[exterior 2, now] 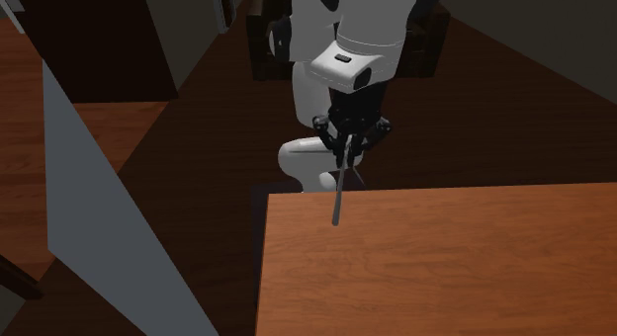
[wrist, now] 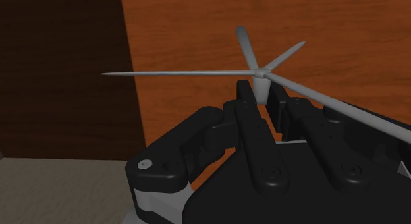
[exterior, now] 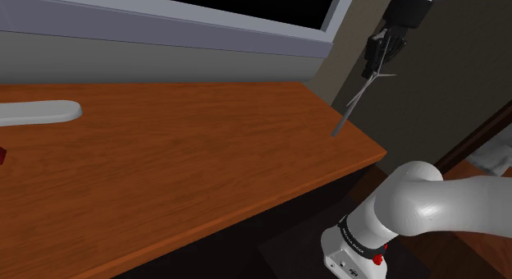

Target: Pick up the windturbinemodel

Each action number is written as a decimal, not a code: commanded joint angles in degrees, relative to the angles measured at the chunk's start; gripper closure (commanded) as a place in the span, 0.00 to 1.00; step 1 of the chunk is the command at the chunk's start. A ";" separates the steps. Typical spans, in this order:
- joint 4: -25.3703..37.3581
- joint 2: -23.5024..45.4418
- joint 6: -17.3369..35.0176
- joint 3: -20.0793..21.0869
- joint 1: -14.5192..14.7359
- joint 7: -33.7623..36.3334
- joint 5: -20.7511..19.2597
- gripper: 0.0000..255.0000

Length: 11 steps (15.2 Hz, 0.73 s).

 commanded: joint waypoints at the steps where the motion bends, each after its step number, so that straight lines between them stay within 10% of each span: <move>1: 1.50 0.64 -0.88 0.02 -0.01 -0.06 -0.01 1.00; 11: 13.19 5.64 -7.56 0.16 -0.12 -0.56 -0.07 1.00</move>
